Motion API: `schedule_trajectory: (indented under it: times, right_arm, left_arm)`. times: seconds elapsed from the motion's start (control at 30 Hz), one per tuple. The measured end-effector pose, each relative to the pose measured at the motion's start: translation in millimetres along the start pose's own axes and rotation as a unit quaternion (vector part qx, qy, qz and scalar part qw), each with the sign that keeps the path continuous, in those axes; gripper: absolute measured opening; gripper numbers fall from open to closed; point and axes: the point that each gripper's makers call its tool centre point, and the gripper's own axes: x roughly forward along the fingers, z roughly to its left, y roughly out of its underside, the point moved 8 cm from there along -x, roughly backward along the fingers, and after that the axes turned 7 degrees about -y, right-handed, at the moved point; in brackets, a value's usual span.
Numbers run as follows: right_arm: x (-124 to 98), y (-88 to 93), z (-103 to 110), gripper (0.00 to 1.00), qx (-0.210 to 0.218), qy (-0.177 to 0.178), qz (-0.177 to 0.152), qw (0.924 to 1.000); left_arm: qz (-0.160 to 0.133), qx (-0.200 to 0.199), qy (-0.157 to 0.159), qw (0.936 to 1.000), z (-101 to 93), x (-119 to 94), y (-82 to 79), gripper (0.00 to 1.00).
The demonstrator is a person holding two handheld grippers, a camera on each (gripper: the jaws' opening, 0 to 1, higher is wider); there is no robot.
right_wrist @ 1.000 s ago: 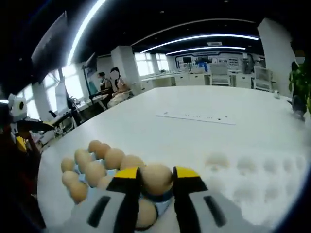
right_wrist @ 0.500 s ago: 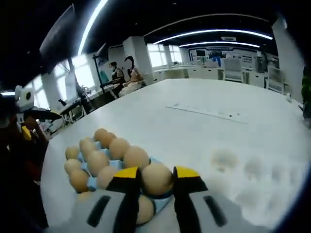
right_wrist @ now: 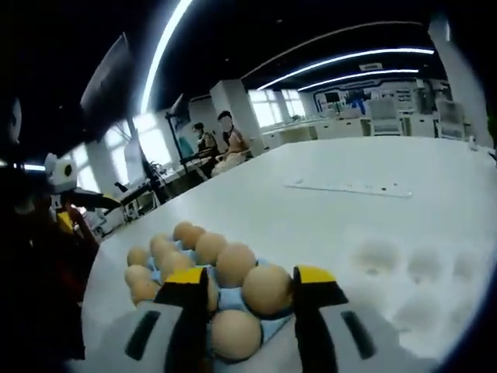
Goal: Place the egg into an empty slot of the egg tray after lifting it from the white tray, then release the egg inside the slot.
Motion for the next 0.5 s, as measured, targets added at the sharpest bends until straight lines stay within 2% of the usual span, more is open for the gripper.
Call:
schedule_trajectory:
  times: [0.13, 0.2, 0.33, 0.5]
  right_arm:
    - [0, 1.0, 8, 0.66, -0.006, -0.014, -0.009, 0.9998]
    - [1, 0.4, 10, 0.70, -0.011, -0.019, -0.008, 0.9997]
    - [4, -1.8, 15, 0.90, -0.001, -0.035, -0.027, 0.9990]
    - [4, -1.8, 19, 1.00, -0.009, -0.043, -0.025, 0.9987]
  left_arm:
    - [0.001, 0.002, 0.001, 1.0000, -0.5, 0, 0.2, 0.95]
    - [0.003, 0.001, 0.001, 1.0000, -0.9, 1, 0.6, 0.95]
    - [0.001, -0.004, 0.008, 1.0000, -2.6, 1, 0.2, 0.95]
    - [0.000, -0.004, 0.009, 0.9999, -2.8, 1, 0.5, 0.95]
